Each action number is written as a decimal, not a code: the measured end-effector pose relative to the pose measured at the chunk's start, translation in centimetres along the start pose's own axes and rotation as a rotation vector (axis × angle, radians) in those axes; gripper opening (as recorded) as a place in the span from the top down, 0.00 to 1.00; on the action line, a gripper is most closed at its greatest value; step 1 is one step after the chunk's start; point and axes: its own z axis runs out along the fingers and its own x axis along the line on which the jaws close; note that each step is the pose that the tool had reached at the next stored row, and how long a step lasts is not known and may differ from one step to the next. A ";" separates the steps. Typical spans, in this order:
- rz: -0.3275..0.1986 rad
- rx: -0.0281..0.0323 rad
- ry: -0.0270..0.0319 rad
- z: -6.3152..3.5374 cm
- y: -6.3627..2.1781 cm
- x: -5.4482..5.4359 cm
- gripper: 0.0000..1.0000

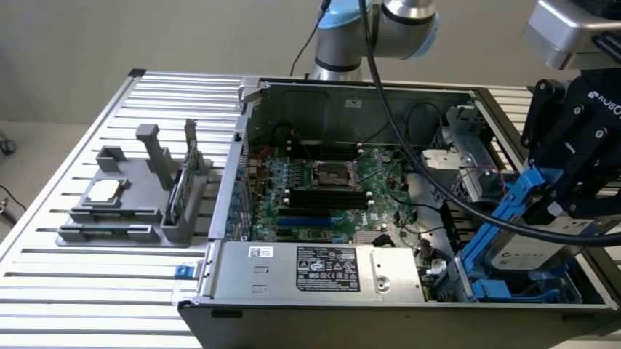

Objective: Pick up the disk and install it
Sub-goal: 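Insert the disk into the insertion slot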

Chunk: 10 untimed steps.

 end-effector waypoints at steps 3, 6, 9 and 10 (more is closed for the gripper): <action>0.000 0.0000 0.0000 0.20 0.00 0.0 0.67; 0.000 0.0002 0.0000 0.41 -0.01 0.0 0.67; 0.000 0.0003 -0.0011 0.63 -0.01 0.0 0.67; 0.000 0.0003 -0.0001 0.66 -0.01 0.0 0.66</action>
